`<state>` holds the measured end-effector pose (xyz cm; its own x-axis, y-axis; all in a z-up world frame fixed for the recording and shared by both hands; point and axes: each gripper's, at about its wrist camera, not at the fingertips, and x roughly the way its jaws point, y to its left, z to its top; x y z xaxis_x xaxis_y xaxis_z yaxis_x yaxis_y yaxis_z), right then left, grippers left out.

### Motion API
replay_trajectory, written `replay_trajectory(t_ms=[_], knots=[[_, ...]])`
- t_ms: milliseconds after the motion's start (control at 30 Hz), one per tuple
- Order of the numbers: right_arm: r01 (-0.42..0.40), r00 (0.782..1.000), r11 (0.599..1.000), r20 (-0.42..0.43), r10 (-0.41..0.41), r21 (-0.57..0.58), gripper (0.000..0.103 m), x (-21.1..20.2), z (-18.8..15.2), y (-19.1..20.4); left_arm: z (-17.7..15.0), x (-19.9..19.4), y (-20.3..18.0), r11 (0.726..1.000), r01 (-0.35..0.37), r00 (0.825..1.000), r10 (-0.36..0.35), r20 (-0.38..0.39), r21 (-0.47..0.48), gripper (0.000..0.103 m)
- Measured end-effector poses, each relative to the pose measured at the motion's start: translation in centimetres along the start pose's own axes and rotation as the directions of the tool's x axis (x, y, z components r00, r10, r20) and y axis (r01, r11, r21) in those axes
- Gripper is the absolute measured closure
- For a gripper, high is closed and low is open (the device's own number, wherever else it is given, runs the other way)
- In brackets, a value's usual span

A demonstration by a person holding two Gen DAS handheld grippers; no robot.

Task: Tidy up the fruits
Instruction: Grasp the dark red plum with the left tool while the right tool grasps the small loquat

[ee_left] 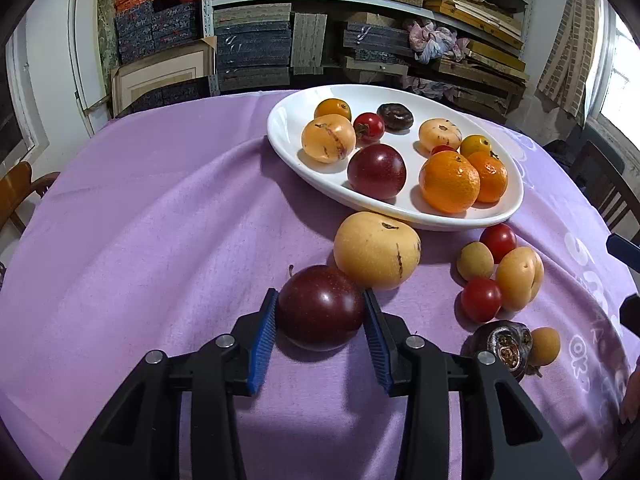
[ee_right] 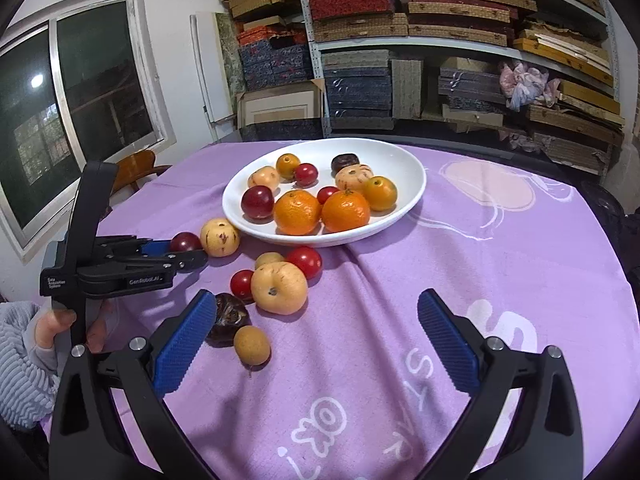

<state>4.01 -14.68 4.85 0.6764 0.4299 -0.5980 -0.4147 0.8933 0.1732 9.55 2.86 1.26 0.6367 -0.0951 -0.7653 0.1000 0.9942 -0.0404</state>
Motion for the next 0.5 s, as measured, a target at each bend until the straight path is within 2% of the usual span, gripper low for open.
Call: replay_trajectory(t_ms=[100,133,167,233,333,500], knots=[[-0.028,0.999,0.998,-0.036,0.026,-0.059,0.006,0.3,-0.3,1.3,-0.2,-0.2,-0.1,1.0,-0.001,1.0,0.001,0.002,0.01,0.062],[-0.029,0.999,0.996,-0.049,0.025,-0.08,0.019,0.4,-0.5,1.8,-0.3,-0.3,-0.2,1.0,0.001,1.0,-0.001,0.007,0.012,0.062],[-0.038,0.997,0.995,-0.071,0.031,-0.097,0.04,0.8,-0.7,2.2,-0.4,-0.4,-0.2,1.0,0.003,1.0,-0.003,0.012,0.015,0.062],[-0.064,0.991,0.993,-0.123,0.051,-0.102,0.054,1.7,-1.0,2.5,-0.5,-0.5,-0.3,1.0,0.004,1.0,-0.004,0.015,0.019,0.062],[-0.07,0.987,0.99,-0.155,0.051,-0.121,0.06,2.5,-1.5,3.1,-0.5,-0.5,-0.3,1.0,0.006,1.0,-0.006,0.015,0.018,0.062],[-0.076,0.984,0.984,-0.17,0.048,-0.164,0.062,3.0,-1.9,4.1,-0.5,-0.4,-0.3,1.0,0.015,1.0,-0.015,0.011,0.016,0.062]])
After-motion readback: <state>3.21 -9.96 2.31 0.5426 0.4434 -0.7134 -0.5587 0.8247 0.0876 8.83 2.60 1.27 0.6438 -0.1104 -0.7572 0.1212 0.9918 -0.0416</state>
